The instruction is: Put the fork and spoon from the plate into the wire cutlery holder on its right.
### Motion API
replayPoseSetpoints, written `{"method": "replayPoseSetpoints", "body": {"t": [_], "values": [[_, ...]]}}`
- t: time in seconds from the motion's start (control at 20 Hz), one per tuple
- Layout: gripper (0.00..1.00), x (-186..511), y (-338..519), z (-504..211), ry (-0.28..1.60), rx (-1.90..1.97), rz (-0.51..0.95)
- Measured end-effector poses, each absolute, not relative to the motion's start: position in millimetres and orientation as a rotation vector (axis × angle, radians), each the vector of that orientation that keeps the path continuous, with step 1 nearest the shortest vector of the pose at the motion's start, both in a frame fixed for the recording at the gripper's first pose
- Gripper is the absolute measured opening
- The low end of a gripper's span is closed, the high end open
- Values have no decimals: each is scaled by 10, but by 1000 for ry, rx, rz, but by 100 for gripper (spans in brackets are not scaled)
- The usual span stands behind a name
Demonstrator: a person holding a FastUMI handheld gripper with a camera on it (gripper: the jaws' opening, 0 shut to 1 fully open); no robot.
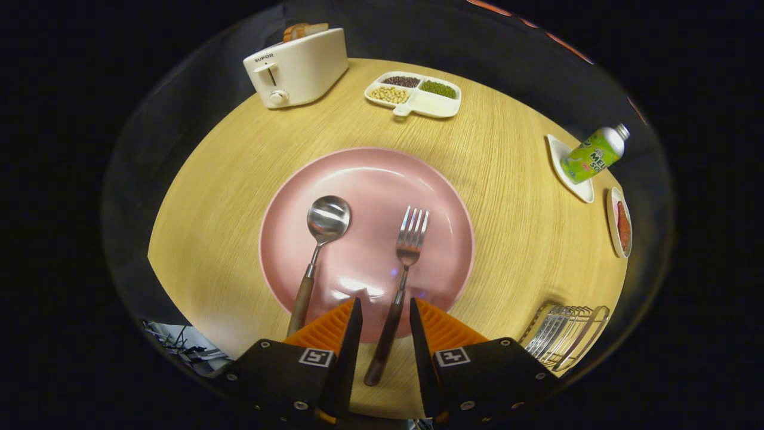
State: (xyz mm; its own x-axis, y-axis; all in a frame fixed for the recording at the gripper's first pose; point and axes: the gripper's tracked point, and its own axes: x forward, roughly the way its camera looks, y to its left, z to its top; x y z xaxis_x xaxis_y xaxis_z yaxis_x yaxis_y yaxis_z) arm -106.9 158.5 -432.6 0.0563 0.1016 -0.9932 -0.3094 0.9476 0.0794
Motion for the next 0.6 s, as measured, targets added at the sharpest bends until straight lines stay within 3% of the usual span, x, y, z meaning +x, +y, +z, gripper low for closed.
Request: {"method": "replayPoseSetpoints", "body": {"t": [0.3,0.6], "values": [[19,-1078,1544,-4516,1560,-185,253],[6,-1089,1569,-4498,1581,-149,256]]}}
